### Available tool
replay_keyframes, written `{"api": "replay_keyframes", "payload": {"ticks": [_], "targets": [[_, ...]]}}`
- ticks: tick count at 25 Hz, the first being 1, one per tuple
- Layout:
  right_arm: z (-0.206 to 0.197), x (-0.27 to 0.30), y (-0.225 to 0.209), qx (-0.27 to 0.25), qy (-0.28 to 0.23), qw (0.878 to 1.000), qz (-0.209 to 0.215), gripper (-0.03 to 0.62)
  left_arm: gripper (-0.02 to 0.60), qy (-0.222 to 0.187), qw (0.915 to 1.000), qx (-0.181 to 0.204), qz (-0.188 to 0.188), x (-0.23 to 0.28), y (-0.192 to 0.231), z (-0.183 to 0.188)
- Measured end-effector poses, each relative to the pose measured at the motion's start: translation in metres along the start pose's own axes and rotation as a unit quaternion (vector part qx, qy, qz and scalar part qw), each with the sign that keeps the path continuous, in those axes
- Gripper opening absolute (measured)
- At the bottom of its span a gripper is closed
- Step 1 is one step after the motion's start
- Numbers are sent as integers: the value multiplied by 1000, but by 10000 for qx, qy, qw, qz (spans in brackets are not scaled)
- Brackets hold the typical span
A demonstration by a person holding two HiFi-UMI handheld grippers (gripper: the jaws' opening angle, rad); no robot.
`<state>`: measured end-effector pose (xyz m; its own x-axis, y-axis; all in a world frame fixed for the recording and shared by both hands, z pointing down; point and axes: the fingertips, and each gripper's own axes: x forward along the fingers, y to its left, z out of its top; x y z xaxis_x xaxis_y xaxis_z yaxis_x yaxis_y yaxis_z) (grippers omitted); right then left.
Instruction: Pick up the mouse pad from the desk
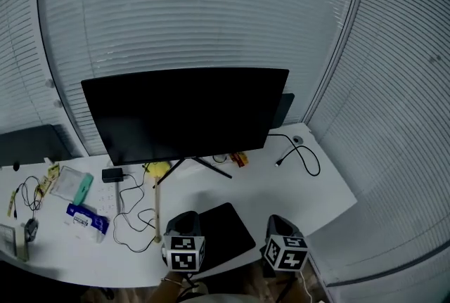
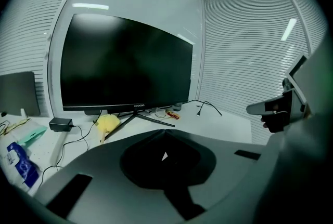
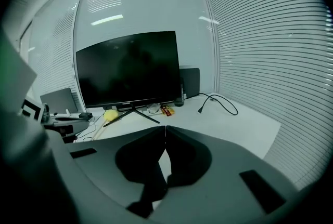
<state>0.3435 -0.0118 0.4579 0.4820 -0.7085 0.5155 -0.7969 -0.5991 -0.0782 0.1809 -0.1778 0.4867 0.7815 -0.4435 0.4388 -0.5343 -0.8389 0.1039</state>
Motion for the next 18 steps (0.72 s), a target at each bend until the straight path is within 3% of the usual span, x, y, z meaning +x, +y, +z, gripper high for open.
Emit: {"api": "replay_keyframes", "payload": {"ticks": [10, 18], "targets": [[-5, 41, 27, -210, 513, 9962, 677, 34, 17, 385, 9964, -319, 688, -16, 29, -22], [20, 82, 54, -901, 595, 9816, 1574, 34, 17, 244, 9796, -1028, 1712, -36, 49, -22]]}}
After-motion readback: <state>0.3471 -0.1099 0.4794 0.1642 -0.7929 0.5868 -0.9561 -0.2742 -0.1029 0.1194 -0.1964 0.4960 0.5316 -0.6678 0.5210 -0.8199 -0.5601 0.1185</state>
